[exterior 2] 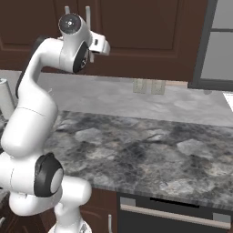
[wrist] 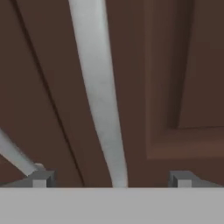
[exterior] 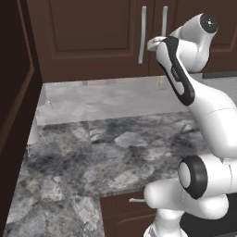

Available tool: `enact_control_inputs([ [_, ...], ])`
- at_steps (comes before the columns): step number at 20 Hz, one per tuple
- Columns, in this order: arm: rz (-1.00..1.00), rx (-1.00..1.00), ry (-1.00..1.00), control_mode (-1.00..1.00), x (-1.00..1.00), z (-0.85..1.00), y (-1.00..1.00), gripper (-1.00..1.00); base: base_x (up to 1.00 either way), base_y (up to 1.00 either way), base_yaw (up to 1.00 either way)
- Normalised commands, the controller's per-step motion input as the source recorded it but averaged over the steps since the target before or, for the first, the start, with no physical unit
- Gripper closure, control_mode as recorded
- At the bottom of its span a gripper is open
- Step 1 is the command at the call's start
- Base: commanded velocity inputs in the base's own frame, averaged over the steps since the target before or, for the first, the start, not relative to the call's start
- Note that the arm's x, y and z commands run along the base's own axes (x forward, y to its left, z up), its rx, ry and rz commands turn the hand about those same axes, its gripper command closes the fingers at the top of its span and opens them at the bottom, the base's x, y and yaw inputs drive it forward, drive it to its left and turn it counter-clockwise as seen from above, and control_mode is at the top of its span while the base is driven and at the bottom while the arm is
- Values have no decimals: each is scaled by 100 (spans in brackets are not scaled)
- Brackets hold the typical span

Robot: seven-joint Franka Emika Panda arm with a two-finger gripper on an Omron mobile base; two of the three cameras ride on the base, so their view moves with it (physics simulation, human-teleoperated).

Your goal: Open the cabinet. Pick the dish brush and place it next to the sink. Then close the cabinet.

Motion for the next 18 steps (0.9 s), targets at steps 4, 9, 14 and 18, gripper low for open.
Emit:
enact_control_inputs([
  [4, 0, 0, 0, -100, 46, -22, 0, -100, 0, 0, 0],
  [9, 0, 0, 0, -100, 41, -16, 0, -100, 0, 0, 0],
  [14, 0, 0, 0, -100, 48, -18, 0, -100, 0, 0, 0],
  [18, 0, 2, 0, -100, 51, -23, 0, -100, 0, 0, 0],
])
